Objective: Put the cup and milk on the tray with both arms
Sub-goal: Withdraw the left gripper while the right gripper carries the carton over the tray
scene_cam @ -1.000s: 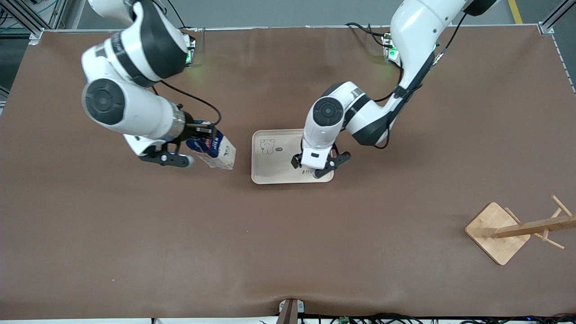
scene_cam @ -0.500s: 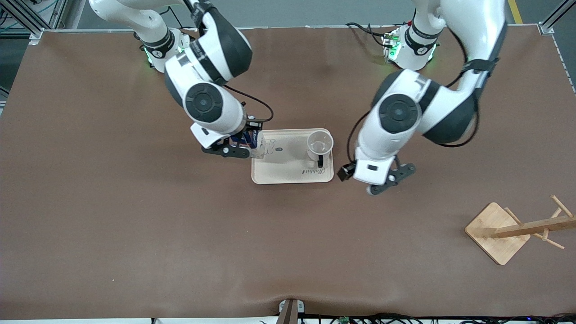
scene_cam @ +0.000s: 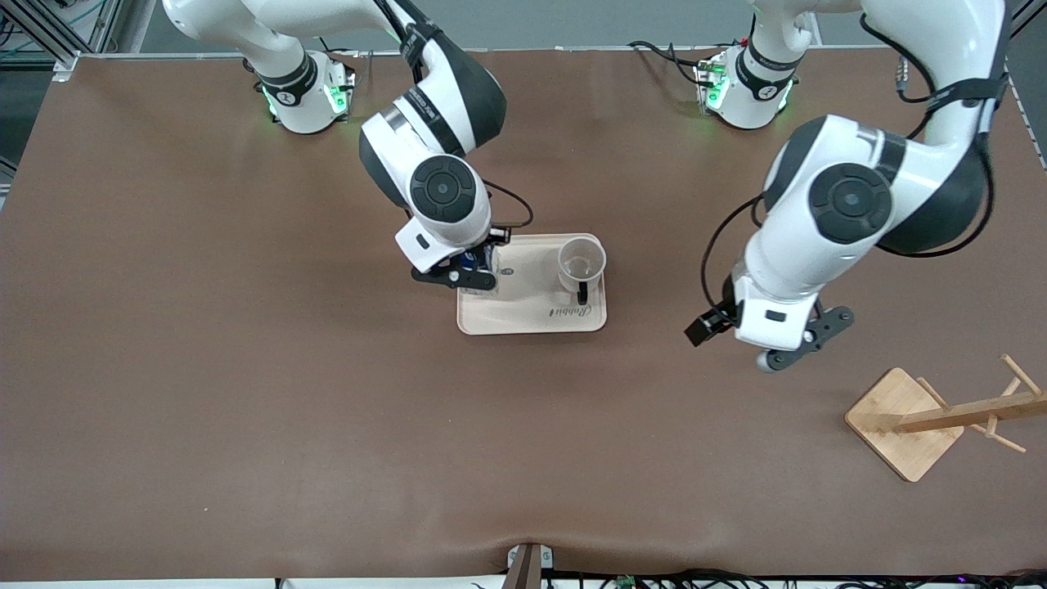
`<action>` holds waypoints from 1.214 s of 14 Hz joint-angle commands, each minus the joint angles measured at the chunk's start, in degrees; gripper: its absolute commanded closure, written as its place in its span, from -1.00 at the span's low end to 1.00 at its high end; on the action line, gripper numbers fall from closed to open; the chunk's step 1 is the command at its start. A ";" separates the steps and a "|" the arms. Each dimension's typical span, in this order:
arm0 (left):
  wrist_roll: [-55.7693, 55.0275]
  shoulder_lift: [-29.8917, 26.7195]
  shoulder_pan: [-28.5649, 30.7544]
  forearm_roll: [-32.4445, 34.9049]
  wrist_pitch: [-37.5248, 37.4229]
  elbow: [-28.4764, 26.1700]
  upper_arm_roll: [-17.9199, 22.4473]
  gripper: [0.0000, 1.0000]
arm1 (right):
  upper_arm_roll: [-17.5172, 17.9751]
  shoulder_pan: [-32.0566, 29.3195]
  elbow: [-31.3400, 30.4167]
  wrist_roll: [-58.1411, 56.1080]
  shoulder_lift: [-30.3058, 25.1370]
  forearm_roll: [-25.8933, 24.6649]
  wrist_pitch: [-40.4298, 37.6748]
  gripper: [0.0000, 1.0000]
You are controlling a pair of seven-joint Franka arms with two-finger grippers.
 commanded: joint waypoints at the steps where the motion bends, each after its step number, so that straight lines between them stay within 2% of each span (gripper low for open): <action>1: 6.43 -1.19 3.11 1.37 -2.92 0.48 -0.39 -1.00 | -0.52 1.30 2.55 1.04 2.93 -0.66 2.31 1.00; 6: 20.06 -3.91 9.36 0.76 -5.30 1.19 -0.66 -1.00 | -0.52 1.22 2.11 -1.50 3.20 -1.37 2.05 1.00; 10: 23.76 -6.01 10.68 1.46 -9.08 1.28 -0.13 -1.00 | -0.52 1.57 1.58 -3.27 4.16 -1.37 1.62 1.00; 13: 28.95 -8.48 14.28 0.76 -9.87 1.10 -0.48 -1.00 | -0.52 1.57 0.88 -5.11 4.17 -1.37 -0.92 1.00; 17: 39.73 -12.51 16.66 0.93 -12.60 0.93 -0.04 -1.00 | -0.44 1.83 0.88 -6.53 5.04 -1.19 -1.91 1.00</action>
